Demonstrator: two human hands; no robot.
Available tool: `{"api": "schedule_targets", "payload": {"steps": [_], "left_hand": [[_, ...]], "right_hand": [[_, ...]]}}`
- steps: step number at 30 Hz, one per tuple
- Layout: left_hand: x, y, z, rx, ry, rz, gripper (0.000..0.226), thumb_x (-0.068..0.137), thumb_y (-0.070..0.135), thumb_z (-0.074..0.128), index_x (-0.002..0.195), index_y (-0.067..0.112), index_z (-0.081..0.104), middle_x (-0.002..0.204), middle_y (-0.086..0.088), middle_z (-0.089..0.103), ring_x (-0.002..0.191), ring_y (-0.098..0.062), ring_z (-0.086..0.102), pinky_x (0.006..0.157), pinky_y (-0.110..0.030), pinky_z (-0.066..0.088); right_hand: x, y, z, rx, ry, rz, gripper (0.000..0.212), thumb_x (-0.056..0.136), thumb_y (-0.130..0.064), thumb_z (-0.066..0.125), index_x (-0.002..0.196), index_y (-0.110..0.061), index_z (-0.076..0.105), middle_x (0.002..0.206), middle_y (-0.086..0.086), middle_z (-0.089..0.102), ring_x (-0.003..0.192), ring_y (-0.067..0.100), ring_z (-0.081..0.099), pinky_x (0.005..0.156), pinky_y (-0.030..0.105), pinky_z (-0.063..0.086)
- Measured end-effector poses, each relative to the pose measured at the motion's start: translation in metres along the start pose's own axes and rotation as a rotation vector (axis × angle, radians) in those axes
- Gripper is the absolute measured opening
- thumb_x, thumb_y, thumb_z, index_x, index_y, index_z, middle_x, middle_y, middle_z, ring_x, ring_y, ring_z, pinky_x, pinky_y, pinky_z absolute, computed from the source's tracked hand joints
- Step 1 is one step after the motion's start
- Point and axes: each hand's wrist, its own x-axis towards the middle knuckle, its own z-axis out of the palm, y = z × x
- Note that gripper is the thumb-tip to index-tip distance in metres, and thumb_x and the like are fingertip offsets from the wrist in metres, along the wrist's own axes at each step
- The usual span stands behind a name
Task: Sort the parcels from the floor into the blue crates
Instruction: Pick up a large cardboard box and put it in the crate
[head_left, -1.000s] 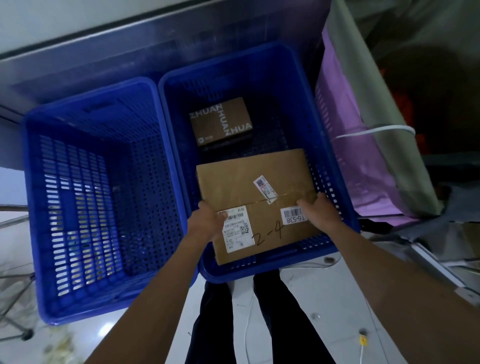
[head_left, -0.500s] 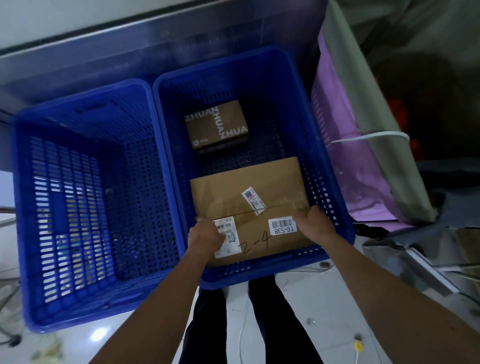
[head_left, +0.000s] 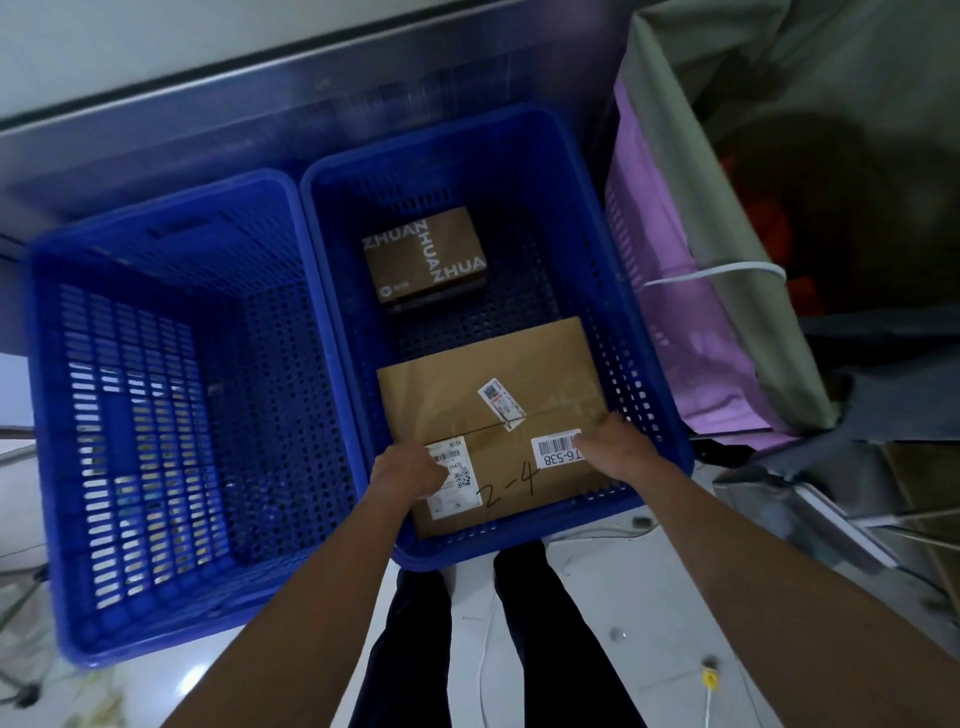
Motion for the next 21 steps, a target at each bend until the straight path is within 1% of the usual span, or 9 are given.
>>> {"api": "schedule_targets", "payload": {"steps": [3,6,8,9,11,13,16,20,21], "left_hand": [[-0.015,0.002,-0.009,0.027,0.035,0.02,0.032,0.097,0.035,0.052,0.114,0.011,0.064,0.118,-0.01,0.066,0.103,-0.026,0.063,0.075,-0.028,0.042],[-0.03,0.005,-0.02,0.026,0.085,0.064,0.023,0.098,0.035,0.05,0.092,0.014,0.058,0.107,-0.01,0.066,0.086,-0.021,0.055,0.073,-0.028,0.039],[-0.046,0.01,-0.031,0.027,0.076,0.091,0.027,0.099,0.036,0.05,0.083,0.015,0.056,0.104,-0.01,0.063,0.088,-0.023,0.055,0.077,-0.03,0.041],[-0.053,0.013,-0.037,0.02,0.066,0.101,0.028,0.1,0.036,0.05,0.088,0.013,0.058,0.108,-0.011,0.063,0.093,-0.025,0.057,0.08,-0.031,0.042],[-0.068,0.018,-0.048,0.003,0.057,0.114,0.033,0.101,0.036,0.049,0.109,0.007,0.061,0.114,-0.012,0.061,0.1,-0.027,0.057,0.085,-0.032,0.043],[-0.081,0.021,-0.057,-0.008,0.057,0.12,0.033,0.102,0.035,0.048,0.115,0.007,0.059,0.106,-0.009,0.056,0.094,-0.022,0.053,0.081,-0.03,0.042],[-0.101,0.023,-0.067,-0.044,0.08,0.118,0.035,0.101,0.034,0.047,0.12,0.006,0.056,0.098,-0.005,0.054,0.091,-0.021,0.051,0.082,-0.032,0.045],[-0.121,0.019,-0.073,-0.112,0.108,0.118,0.049,0.099,0.04,0.048,0.134,0.006,0.046,0.124,-0.012,0.058,0.106,-0.026,0.057,0.089,-0.035,0.05],[-0.126,0.016,-0.072,-0.124,0.116,0.116,0.051,0.099,0.041,0.048,0.136,0.006,0.046,0.125,-0.012,0.059,0.107,-0.027,0.057,0.089,-0.036,0.051]], "right_hand": [[-0.016,-0.003,-0.004,-0.046,-0.021,-0.053,0.054,0.089,-0.049,0.047,0.129,-0.012,0.051,0.12,0.011,0.059,0.1,0.026,0.059,0.08,0.036,0.049],[-0.026,0.0,-0.009,-0.066,-0.04,-0.091,0.068,0.077,-0.056,0.038,0.132,-0.019,0.052,0.122,0.011,0.06,0.101,0.027,0.059,0.089,0.041,0.052],[-0.031,0.001,-0.011,-0.068,-0.051,-0.112,0.074,0.075,-0.056,0.036,0.139,-0.021,0.048,0.128,0.011,0.057,0.106,0.029,0.058,0.094,0.044,0.051],[-0.044,-0.005,-0.014,-0.065,-0.05,-0.122,0.074,0.076,-0.056,0.037,0.141,-0.022,0.047,0.131,0.011,0.055,0.108,0.03,0.057,0.095,0.044,0.05],[-0.073,-0.017,-0.023,-0.06,-0.031,-0.153,0.068,0.081,-0.053,0.041,0.14,-0.021,0.049,0.132,0.01,0.056,0.106,0.028,0.057,0.092,0.041,0.051],[-0.09,-0.023,-0.028,-0.077,-0.018,-0.183,0.055,0.091,-0.046,0.045,0.136,-0.017,0.052,0.13,0.01,0.058,0.1,0.026,0.057,0.088,0.038,0.051],[-0.11,-0.028,-0.034,-0.151,-0.001,-0.218,0.049,0.096,-0.042,0.047,0.135,-0.014,0.053,0.13,0.011,0.059,0.105,0.027,0.059,0.091,0.038,0.052],[-0.127,-0.037,-0.04,-0.303,0.01,-0.289,0.04,0.098,-0.039,0.049,0.127,-0.012,0.056,0.123,0.009,0.06,0.093,0.024,0.055,0.077,0.034,0.048],[-0.131,-0.04,-0.041,-0.341,0.002,-0.304,0.039,0.098,-0.039,0.049,0.124,-0.011,0.058,0.122,0.008,0.06,0.091,0.023,0.055,0.076,0.034,0.048]]}}
